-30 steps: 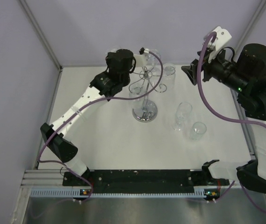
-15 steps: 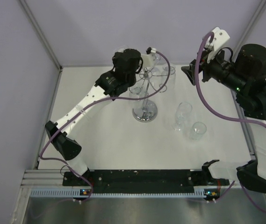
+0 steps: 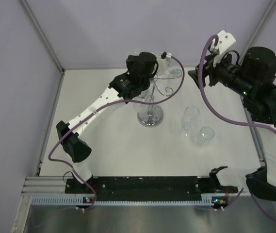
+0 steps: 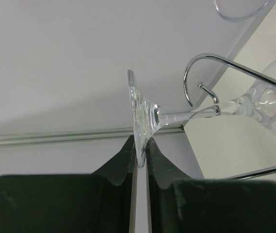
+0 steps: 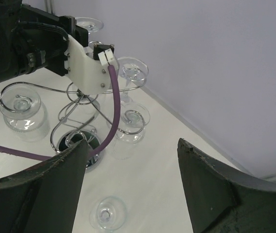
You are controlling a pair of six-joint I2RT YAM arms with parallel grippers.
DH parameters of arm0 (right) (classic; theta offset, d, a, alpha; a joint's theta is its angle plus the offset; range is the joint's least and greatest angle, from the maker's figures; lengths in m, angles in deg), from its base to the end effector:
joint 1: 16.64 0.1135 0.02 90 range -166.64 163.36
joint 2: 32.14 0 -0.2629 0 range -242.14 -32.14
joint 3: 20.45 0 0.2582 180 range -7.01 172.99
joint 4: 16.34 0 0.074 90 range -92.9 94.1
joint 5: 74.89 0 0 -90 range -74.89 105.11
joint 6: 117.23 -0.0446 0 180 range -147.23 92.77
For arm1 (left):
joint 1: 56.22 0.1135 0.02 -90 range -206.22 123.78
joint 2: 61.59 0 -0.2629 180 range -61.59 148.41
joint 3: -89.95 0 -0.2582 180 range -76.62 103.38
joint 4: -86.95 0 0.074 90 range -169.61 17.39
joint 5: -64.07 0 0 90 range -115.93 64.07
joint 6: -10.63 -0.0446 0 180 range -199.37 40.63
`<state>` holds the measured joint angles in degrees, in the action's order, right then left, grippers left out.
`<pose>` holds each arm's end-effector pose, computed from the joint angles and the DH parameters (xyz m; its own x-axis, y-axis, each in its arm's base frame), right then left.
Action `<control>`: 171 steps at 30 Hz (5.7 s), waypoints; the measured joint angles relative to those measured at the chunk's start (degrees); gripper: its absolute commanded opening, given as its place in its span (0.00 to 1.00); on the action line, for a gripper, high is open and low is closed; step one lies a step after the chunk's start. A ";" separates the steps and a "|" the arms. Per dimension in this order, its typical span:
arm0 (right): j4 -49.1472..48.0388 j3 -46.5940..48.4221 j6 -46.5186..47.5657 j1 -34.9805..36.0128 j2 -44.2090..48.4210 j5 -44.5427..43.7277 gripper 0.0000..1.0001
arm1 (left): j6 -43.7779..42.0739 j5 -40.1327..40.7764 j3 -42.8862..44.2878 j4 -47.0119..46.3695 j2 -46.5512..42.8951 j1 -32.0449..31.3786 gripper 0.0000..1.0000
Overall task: Place the wine glass upside down on the wine glass rack
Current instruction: Turn the wine glass upside down at the wine rack.
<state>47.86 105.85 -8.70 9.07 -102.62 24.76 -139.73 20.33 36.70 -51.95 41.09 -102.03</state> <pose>0.1715 0.0909 0.5577 0.0589 -0.3194 -0.9458 -0.5889 0.7539 -0.2912 0.3115 -0.2742 0.4446 -0.0886 0.9532 -0.2890 0.1845 0.3008 0.9357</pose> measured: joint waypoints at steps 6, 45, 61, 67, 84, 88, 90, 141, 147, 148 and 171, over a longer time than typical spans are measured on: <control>0.00 -0.02 0.39 0.00 0.11 -0.35 0.74 | -1.20 0.48 1.27 -1.31 1.57 -0.15 0.00; 0.00 -1.51 1.01 0.00 1.86 -1.60 0.74 | -4.92 1.14 3.93 -6.64 6.58 3.41 0.00; 0.00 -1.88 1.01 0.00 2.82 -1.66 0.74 | -2.25 1.18 3.21 -3.32 5.25 3.26 0.00; -0.13 -2.86 0.98 0.00 3.48 -1.92 0.74 | -1.51 1.40 2.40 -2.36 4.42 2.62 0.00; -0.04 -8.02 1.03 0.00 5.03 -5.84 0.76 | 2.01 2.29 2.27 1.07 4.31 1.73 0.10; -0.11 -8.87 1.11 0.00 5.66 -6.56 0.76 | 2.14 2.71 2.27 1.14 4.31 1.55 0.15; -0.17 -9.33 1.31 0.00 6.01 -6.86 0.76 | 2.21 2.73 2.27 1.16 4.31 1.49 0.17; -0.13 -18.34 1.40 0.00 10.32 -12.31 0.77 | 9.73 0.07 5.68 15.56 3.17 -2.05 0.51; 0.09 -22.84 0.85 0.00 10.40 -15.89 0.77 | 12.61 -2.78 7.78 19.78 1.11 -2.03 0.56; 0.13 -23.39 0.72 -0.04 10.38 -16.13 0.77 | 13.03 -3.23 7.80 20.17 0.46 -2.03 0.57; 3.48 -37.51 -4.83 -6.82 5.40 -12.26 0.74 | 26.38 -15.67 10.40 22.53 -11.72 -1.33 0.84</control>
<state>51.34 68.34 -13.53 2.25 -97.22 12.50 -113.35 4.66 47.11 -29.42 29.37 -103.36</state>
